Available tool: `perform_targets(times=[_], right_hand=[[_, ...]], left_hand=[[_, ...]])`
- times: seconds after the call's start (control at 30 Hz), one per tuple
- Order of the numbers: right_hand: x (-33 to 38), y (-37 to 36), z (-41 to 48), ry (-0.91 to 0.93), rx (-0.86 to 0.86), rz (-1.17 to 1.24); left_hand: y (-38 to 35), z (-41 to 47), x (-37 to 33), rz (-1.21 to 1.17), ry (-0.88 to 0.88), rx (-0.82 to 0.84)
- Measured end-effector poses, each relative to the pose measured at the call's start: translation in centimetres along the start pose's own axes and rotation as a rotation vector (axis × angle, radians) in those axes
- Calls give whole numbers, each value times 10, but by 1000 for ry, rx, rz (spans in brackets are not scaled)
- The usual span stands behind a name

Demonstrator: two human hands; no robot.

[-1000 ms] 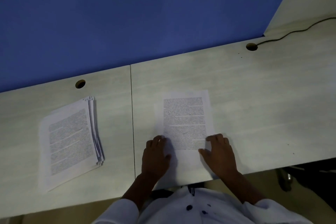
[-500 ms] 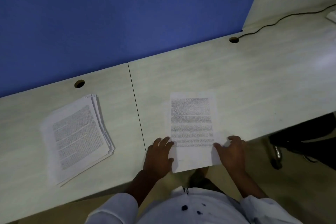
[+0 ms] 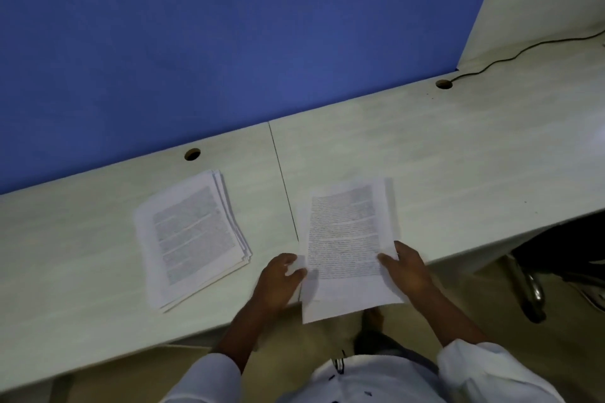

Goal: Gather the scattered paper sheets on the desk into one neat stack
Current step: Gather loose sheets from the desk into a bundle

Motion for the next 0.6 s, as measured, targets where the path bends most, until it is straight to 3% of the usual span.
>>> perform_targets(times=[0.13, 0.33, 0.6], right_hand=[[46, -35, 15, 97, 156, 121], [89, -68, 54, 96, 409, 77], [137, -68, 110, 129, 310, 166]], left_hand=[[58, 0, -4, -221, 76, -123], [109, 3, -57, -407, -98, -128], [108, 49, -92, -472, -104, -122]])
Point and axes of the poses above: each hand's wrist, its own z-axis towards the middle knuckle, its own y-axis out of the back of the hand, x = y × z, the point moved 7 cm from there along z, towards the middle knuckle, and after that the axes turned 9 degrees about x, right-handed, at the moved point
